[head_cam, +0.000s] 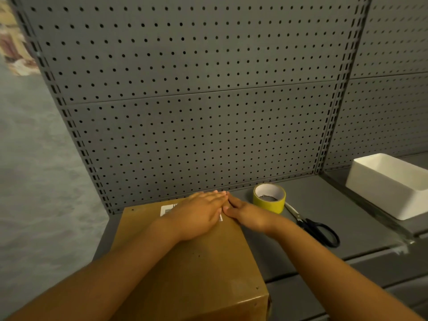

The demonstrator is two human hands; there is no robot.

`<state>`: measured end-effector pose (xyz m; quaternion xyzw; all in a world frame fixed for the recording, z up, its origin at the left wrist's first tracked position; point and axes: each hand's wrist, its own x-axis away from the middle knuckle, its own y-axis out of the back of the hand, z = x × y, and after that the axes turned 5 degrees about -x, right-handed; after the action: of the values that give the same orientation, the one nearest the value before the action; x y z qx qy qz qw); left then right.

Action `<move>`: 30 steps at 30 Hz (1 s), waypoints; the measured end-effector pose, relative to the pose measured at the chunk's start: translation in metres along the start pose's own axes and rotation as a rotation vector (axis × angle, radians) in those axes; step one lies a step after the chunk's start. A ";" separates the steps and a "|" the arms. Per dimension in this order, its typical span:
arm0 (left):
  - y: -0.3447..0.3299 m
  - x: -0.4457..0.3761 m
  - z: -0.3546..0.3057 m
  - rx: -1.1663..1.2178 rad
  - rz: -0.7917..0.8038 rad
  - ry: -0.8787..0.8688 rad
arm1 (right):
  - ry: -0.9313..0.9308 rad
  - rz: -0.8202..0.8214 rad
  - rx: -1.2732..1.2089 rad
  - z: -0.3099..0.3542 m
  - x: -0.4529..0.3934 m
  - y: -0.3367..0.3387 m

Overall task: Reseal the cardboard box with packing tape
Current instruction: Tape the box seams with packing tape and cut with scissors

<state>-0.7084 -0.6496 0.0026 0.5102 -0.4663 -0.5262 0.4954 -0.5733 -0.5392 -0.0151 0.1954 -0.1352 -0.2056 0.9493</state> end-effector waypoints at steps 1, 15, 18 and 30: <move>0.000 0.000 0.000 -0.003 -0.006 -0.001 | -0.002 -0.013 -0.023 0.002 -0.001 -0.001; -0.006 0.002 0.000 0.068 -0.022 0.003 | 0.069 -0.144 -0.099 -0.006 0.003 -0.018; -0.003 0.000 0.001 0.081 -0.008 -0.002 | 0.064 -0.145 -0.146 -0.006 0.003 -0.015; -0.006 0.000 0.000 0.043 -0.013 0.012 | 0.080 -0.326 0.069 -0.010 0.009 -0.014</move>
<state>-0.7083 -0.6491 -0.0037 0.5269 -0.4713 -0.5161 0.4837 -0.5668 -0.5523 -0.0282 0.2550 -0.0709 -0.3441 0.9008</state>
